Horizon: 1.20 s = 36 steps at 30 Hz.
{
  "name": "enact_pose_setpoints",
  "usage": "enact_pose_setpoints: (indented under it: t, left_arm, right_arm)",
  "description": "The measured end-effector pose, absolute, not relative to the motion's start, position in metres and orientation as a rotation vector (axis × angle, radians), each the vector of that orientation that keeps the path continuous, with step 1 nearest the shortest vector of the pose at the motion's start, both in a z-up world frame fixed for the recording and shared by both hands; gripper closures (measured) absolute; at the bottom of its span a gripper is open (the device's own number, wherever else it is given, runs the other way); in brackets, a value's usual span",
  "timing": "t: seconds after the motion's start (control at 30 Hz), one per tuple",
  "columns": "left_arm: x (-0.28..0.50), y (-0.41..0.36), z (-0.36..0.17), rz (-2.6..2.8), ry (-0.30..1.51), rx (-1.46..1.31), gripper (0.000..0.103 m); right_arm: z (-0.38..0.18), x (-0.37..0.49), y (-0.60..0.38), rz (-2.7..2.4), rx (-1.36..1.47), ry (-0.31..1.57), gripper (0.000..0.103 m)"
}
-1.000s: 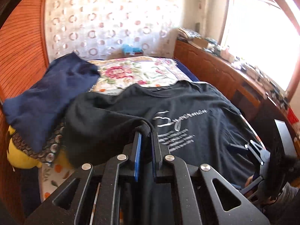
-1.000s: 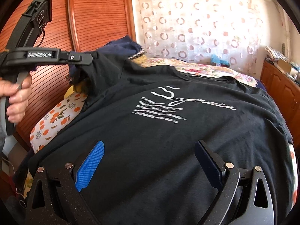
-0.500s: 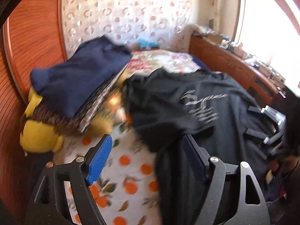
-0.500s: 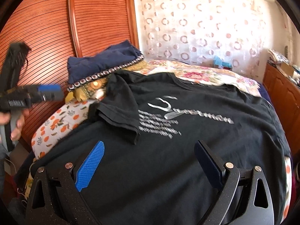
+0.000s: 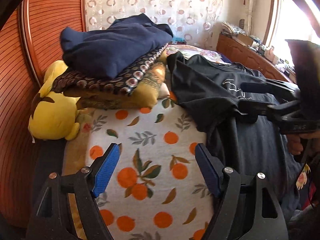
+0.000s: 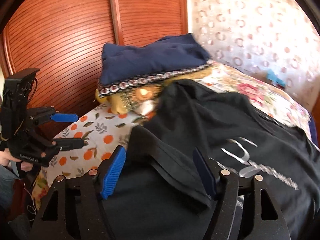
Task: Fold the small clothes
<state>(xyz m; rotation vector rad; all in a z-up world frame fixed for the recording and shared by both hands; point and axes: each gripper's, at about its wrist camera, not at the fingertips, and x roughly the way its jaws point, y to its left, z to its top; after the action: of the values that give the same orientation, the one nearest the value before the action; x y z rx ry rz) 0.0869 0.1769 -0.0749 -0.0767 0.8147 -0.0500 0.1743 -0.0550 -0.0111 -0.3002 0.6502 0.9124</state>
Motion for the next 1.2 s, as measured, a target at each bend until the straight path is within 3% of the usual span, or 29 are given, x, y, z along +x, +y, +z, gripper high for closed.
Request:
enact_pose_setpoints:
  t: [0.1,0.2,0.27,0.43,0.67,0.9,1.13,1.2]
  left_arm:
    - [0.083,0.181,-0.073,-0.051,0.803,-0.085,0.025]
    - [0.081,0.18,-0.07,-0.054,0.791,-0.088,0.025]
    - [0.081,0.178,-0.069,-0.061,0.787,-0.09,0.025]
    - [0.084,0.168,-0.071,-0.08,0.79,-0.091,0.025]
    - [0.096,0.139,-0.075,-0.126,0.802,-0.059,0.025]
    - [0.108,0.111,-0.085,-0.158,0.83,-0.019,0.025]
    - [0.118,0.098,-0.088,-0.157,0.838,0.024,0.028]
    - [0.121,0.098,-0.086,-0.159,0.835,0.021,0.037]
  right_arm:
    - [-0.02,0.184,-0.024,0.931,-0.378,0.676,0.043]
    - [-0.035,0.197,-0.004,0.917,-0.461,0.727,0.07]
    - [-0.039,0.202,0.002,0.917,-0.491,0.744,0.094]
    - [-0.011,0.229,-0.026,0.949,-0.22,0.721,0.098]
    - [-0.009,0.283,-0.096,0.66,0.012,0.702,0.098]
    - [-0.052,0.314,-0.121,0.369,-0.118,0.756,0.097]
    - [-0.048,0.307,-0.127,0.476,-0.097,0.711,0.051]
    - [-0.048,0.303,-0.121,0.537,-0.109,0.72,0.049]
